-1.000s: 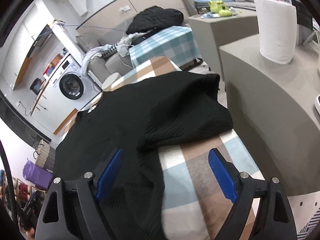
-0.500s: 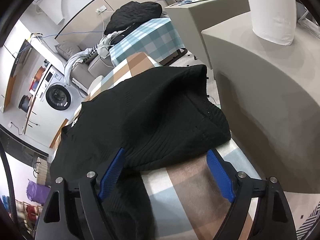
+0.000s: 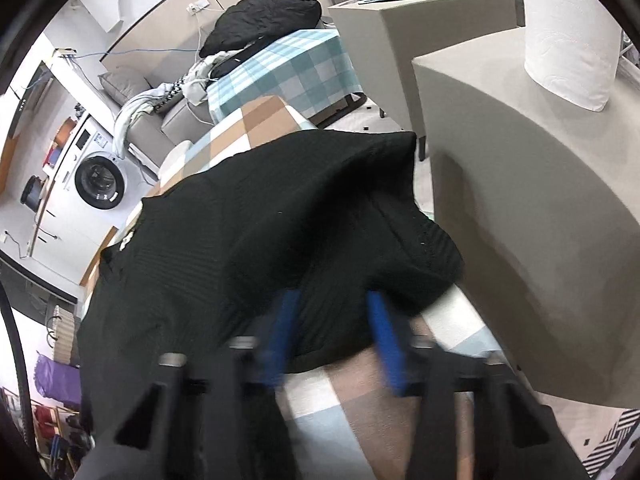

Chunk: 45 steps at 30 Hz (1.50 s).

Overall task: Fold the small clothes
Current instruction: 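Fold the held side over toward the sweater's middle, open right tool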

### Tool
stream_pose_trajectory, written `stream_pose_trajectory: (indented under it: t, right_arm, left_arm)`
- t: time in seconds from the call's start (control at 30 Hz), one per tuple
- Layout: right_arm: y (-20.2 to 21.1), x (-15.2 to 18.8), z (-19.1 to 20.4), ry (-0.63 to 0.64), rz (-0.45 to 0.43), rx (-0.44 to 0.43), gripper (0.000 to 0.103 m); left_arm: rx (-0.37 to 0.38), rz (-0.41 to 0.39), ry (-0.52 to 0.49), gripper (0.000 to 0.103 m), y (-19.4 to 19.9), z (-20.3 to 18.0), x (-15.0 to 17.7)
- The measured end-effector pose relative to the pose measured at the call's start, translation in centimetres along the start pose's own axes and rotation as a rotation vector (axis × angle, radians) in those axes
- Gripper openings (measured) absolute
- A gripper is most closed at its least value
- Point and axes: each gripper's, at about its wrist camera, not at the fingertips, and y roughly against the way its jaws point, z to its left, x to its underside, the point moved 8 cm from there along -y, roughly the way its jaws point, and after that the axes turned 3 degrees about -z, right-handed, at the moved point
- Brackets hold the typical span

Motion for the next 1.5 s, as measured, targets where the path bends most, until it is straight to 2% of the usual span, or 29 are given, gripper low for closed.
stream_pose_trajectory:
  t: [0.03, 0.17, 0.3, 0.4, 0.47, 0.53, 0.67, 0.73, 0.8, 0.83, 0.87, 0.93, 1.1, 1.2, 1.27, 1.33, 1.37, 1.43, 1.47, 1.5]
  right_arm:
    - [0.3, 0.0, -0.1, 0.001, -0.007, -0.001, 0.006]
    - [1.5, 0.4, -0.6, 0.021, -0.023, -0.015, 0.005]
    - [2.2, 0.9, -2.5, -0.046, -0.005, -0.029, 0.006]
    - [2.3, 1.1, -3.5, -0.104, 0.009, -0.039, 0.017]
    - [2.4, 1.1, -3.5, -0.132, 0.013, -0.072, 0.036]
    - [2.3, 1.1, -3.3, -0.156, 0.019, -0.102, 0.043]
    - [1.0, 0.5, -3.3, -0.183, 0.015, -0.08, 0.043]
    - [0.7, -0.1, -3.2, -0.169, 0.002, -0.039, 0.043]
    - [0.5, -0.6, -3.2, -0.167, -0.011, 0.004, 0.031]
    - [0.5, -0.7, -3.3, -0.167, -0.016, 0.012, 0.015]
    - [0.8, -0.9, -3.4, -0.167, -0.029, 0.027, 0.009]
    - [1.8, -1.3, -3.8, -0.179, -0.066, 0.054, 0.008]
    - [2.9, -1.2, -3.5, -0.168, -0.075, 0.064, 0.008]
    - [3.6, -2.5, -1.6, -0.11, -0.15, 0.066, 0.008]
    - [4.9, -3.9, 1.2, -0.063, -0.243, -0.016, 0.008]
    - [5.9, -4.9, 5.3, -0.001, -0.288, -0.103, 0.008]
    - [6.4, -4.9, 8.4, 0.05, -0.296, -0.196, 0.008]
    - [6.8, -4.0, 13.1, 0.151, -0.285, -0.283, 0.008]
    - [6.6, -2.5, 16.4, 0.223, -0.237, -0.379, 0.008]
    - [6.3, -1.4, 18.2, 0.267, -0.194, -0.416, 0.008]
  left_arm:
    - [0.001, 0.001, 0.0, 0.102, 0.0, 0.0, 0.0]
    - [0.004, 0.003, -0.005, 0.102, 0.1, -0.1, 0.0]
    - [0.023, 0.002, -0.003, 0.102, 0.0, -0.5, 0.0]
    - [0.034, 0.009, -0.006, 0.102, -0.3, -0.8, 0.1]
    - [0.039, 0.009, -0.009, 0.102, -0.2, -0.7, 0.2]
    - [0.04, 0.008, -0.013, 0.102, -0.1, -0.7, 0.2]
    - [0.034, 0.011, -0.005, 0.102, 0.0, -0.3, 0.3]
    - [0.029, 0.012, 0.003, 0.102, -0.1, 0.1, 0.3]
    - [0.029, 0.009, 0.015, 0.102, 0.0, 0.5, 0.3]
    - [0.031, 0.006, 0.023, 0.102, 0.1, 0.8, 0.3]
    - [0.032, 0.004, 0.028, 0.102, 0.1, 1.0, 0.4]
    - [0.034, 0.0, 0.042, 0.102, 0.3, 1.5, 0.6]
    - [0.042, -0.003, 0.063, 0.102, 0.5, 3.0, 1.1]
    - [0.046, -0.012, 0.08, 0.102, 0.7, 3.9, 1.1]
    - [0.046, -0.022, 0.086, 0.102, 1.0, 4.5, 1.1]
    - [0.041, -0.024, 0.093, 0.102, 1.2, 4.9, 1.1]
    - [0.041, -0.025, 0.095, 0.102, 1.2, 5.1, 1.1]
    - [0.037, -0.03, 0.095, 0.102, 1.4, 5.3, 1.0]
    - [0.034, -0.032, 0.096, 0.102, 1.5, 5.3, 1.0]
    - [0.032, -0.033, 0.096, 0.102, 1.6, 5.4, 1.0]
